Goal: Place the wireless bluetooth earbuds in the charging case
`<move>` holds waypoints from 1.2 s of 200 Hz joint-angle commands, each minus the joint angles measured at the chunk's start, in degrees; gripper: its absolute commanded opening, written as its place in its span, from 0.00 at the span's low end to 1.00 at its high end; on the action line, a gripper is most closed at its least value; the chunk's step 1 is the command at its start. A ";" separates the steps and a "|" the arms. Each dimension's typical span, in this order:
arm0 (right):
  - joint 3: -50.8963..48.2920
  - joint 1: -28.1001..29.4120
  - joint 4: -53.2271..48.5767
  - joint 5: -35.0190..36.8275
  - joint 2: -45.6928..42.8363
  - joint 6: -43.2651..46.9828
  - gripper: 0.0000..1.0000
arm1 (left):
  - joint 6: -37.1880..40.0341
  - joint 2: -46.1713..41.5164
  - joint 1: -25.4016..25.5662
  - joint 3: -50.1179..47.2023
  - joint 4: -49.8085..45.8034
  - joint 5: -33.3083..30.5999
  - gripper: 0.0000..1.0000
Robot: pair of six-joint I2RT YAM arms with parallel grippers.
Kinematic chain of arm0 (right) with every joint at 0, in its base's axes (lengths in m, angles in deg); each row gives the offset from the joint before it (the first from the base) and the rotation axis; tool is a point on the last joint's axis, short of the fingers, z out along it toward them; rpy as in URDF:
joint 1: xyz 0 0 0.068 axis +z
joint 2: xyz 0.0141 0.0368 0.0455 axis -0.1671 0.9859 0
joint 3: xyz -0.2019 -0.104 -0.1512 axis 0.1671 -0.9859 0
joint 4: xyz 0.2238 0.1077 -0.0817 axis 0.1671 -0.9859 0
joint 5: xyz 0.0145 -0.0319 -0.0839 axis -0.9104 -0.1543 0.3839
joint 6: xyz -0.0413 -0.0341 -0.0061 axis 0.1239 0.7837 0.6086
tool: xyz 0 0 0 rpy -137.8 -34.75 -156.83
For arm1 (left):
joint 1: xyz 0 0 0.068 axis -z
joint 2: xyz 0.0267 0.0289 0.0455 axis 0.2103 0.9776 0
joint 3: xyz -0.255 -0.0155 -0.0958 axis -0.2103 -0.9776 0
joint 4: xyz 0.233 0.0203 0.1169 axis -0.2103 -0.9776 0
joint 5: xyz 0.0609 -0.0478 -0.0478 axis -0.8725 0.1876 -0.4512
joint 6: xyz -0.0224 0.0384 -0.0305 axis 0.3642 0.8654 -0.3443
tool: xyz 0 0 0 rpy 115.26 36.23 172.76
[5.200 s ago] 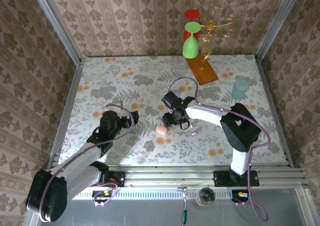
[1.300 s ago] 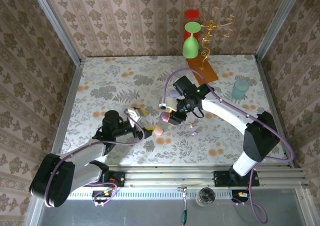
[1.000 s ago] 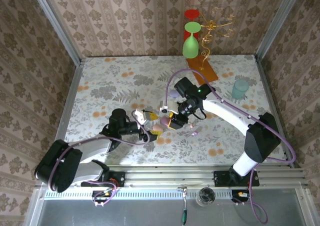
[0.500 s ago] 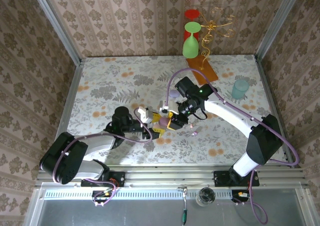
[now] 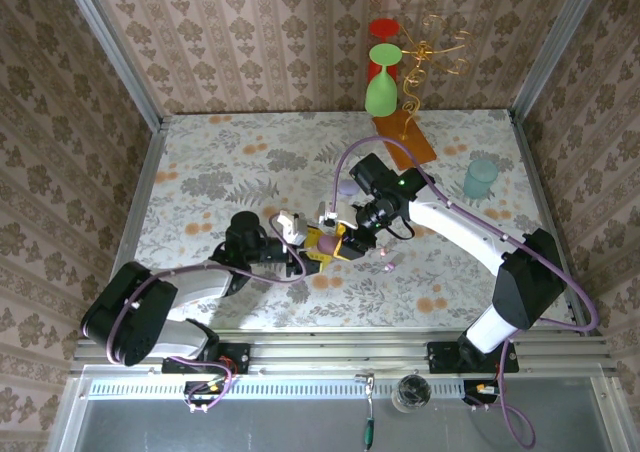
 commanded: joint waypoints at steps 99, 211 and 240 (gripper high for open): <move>-3.28 -1.05 5.83 -0.78 -3.61 -4.49 0.61 | -3.34 2.69 0.22 0.04 8.99 3.20 0.37; -4.83 -4.87 15.36 3.04 -4.89 -15.43 0.77 | 0.79 -1.34 -0.64 -1.51 3.57 3.25 0.37; -4.79 -5.33 16.22 3.04 -5.19 -16.25 0.77 | 1.05 -1.99 -0.73 -1.62 2.93 3.25 0.37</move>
